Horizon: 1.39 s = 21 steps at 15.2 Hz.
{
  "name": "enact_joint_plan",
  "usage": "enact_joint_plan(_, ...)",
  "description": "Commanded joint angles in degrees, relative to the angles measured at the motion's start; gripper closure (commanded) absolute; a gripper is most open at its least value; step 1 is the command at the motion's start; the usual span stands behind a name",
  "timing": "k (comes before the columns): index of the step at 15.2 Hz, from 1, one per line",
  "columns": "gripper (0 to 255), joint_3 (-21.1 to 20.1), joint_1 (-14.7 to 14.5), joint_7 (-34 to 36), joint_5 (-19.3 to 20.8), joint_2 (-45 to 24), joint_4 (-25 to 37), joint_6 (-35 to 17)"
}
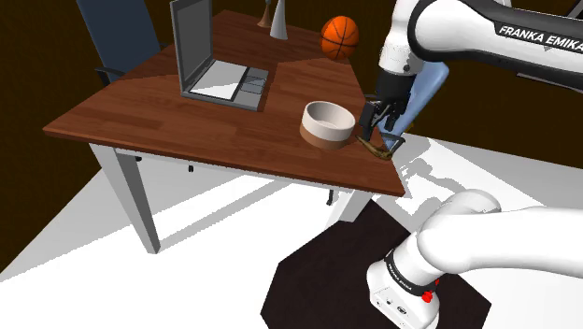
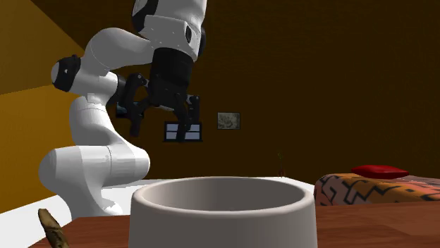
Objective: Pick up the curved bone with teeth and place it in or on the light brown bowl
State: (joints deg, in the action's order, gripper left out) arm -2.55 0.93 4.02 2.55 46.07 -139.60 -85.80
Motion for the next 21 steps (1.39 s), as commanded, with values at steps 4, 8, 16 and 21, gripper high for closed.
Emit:
enact_joint_plan(4, 0, 5.4, 1.6, -4.3, 1.82, 4.55, -5.41, -5.8)
enact_joint_plan(8, 0, 13.4, 4.22, -10.33, 4.37, 8.76, -11.47, -13.9)
enact_joint_plan(16, 0, 26.26, 7.57, -19.42, 7.59, 9.51, -18.32, -27.52)
enact_joint_plan(21, 0, 27.25, 7.44, -19.4, 8.23, 7.7, -21.69, -32.67)
